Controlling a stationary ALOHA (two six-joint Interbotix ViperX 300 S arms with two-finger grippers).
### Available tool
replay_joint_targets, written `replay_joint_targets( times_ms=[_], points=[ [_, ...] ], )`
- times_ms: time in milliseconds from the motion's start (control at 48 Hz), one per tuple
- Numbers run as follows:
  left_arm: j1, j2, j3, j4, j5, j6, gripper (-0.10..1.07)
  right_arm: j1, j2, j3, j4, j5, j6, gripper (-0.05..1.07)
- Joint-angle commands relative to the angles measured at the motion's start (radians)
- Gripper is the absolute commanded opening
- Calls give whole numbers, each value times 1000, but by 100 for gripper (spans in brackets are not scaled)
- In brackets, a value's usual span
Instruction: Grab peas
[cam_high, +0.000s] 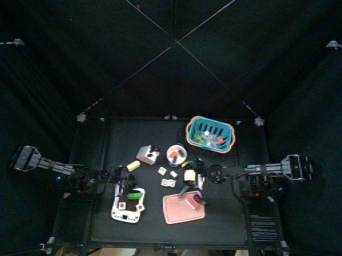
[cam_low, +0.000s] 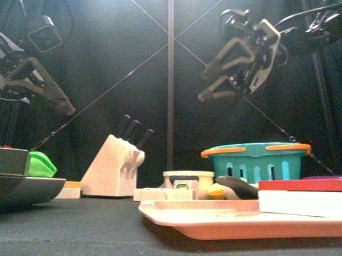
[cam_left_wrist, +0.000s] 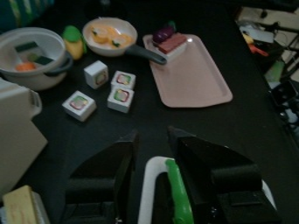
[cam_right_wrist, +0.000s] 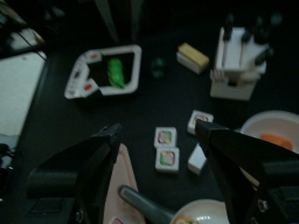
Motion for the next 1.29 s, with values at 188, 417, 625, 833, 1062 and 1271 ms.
replay_joint_targets(
  times_ms=[188, 417, 625, 833, 1062, 1271],
  points=[
    [-3, 2, -95, -100, 279, 0, 83, -14, -123, 57, 15, -80, 8, 98],
    [-3, 3, -106, -106, 344, 0, 98, 11, -167, 126, 35, -80, 9, 98],
    [41, 3, -164, -18, 433, -2, 100, 18, -163, 144, 49, -78, 9, 98],
    [132, 2, -250, 17, 612, -3, 100, 20, -155, 149, 61, -67, 9, 98],
    [173, 15, -341, 233, 775, -161, 100, 23, -149, 156, 80, -38, 11, 98],
    [89, 17, -347, 581, 838, -557, 100, 25, -135, 166, 117, -20, 9, 98]
  ],
)
